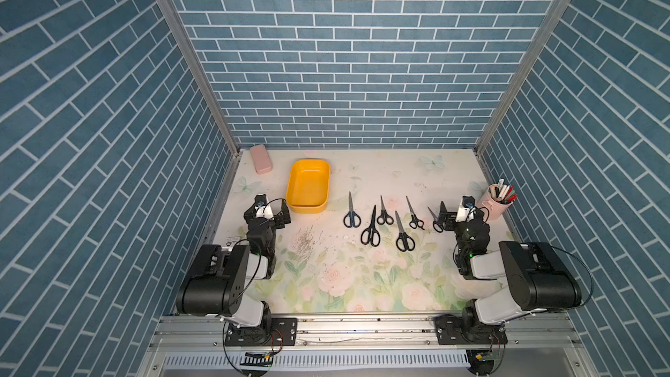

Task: Put the scissors into the storage box
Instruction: Pick up the storage box at the center of the board.

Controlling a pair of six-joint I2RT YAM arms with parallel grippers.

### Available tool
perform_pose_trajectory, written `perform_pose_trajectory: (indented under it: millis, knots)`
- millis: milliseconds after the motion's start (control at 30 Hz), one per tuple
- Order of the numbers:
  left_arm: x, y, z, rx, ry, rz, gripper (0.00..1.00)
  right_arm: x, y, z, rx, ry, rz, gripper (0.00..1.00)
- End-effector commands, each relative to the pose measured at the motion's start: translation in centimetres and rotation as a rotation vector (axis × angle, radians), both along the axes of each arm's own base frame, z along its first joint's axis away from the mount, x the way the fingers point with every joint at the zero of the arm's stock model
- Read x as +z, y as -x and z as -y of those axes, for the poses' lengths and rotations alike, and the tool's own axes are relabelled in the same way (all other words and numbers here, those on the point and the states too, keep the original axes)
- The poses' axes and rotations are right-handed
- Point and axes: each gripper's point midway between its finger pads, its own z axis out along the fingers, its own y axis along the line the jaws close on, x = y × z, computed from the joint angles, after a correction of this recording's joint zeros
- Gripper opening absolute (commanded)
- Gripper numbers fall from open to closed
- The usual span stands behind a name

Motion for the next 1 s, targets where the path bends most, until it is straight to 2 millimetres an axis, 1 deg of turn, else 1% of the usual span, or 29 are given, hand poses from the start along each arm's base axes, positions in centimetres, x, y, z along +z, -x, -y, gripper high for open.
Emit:
perform_pose_trajectory:
  millis: [0,600,700,733,767,800,833,867,900,967]
  knots:
    - [0.4,-0.3,-0.1,0.008,0.0,0.007,1.0,0.3,-0.3,-0.1,0.003,0.017,0.01,1.0]
    - [0.5,-0.1,-0.1,0.01,0.0,0.012,1.0,0.5,-0.3,-0.2,0.008,0.02,0.011,1.0]
    - [1.7,-0.7,-1.0,0.064,0.014,-0.007,1.0,1.0,-1.2,-0.1,-0.008,0.025,-0.029,1.0]
    - [2.3,-0.8,-1.0,0.07,0.011,-0.016,1.0,1.4,-1.7,-0.1,-0.012,0.021,-0.059,0.97]
    - [3.2,-0.7,-0.8,0.069,0.004,-0.003,1.0,1.6,-2.0,-0.3,-0.012,0.016,-0.09,0.95]
    - [4.5,-0.4,-0.7,0.068,0.008,0.022,1.0,2.3,-2.0,-0.8,-0.004,0.015,-0.099,0.94]
    - [5.5,-0.2,-0.8,0.08,0.044,0.032,1.0,3.3,-1.7,-1.4,0.003,0.029,-0.087,0.94]
    - [6.6,-0.4,-0.8,0.091,0.081,0.022,1.0,4.7,-1.4,-2.1,-0.003,0.059,-0.066,0.94]
    - [7.5,-0.6,-0.6,0.084,0.113,0.007,1.0,5.6,-1.2,-2.6,-0.011,0.072,-0.058,0.94]
    - [9.0,-1.2,0.6,0.028,0.141,-0.038,1.0,7.3,-1.0,-3.6,0.003,0.064,-0.072,0.94]
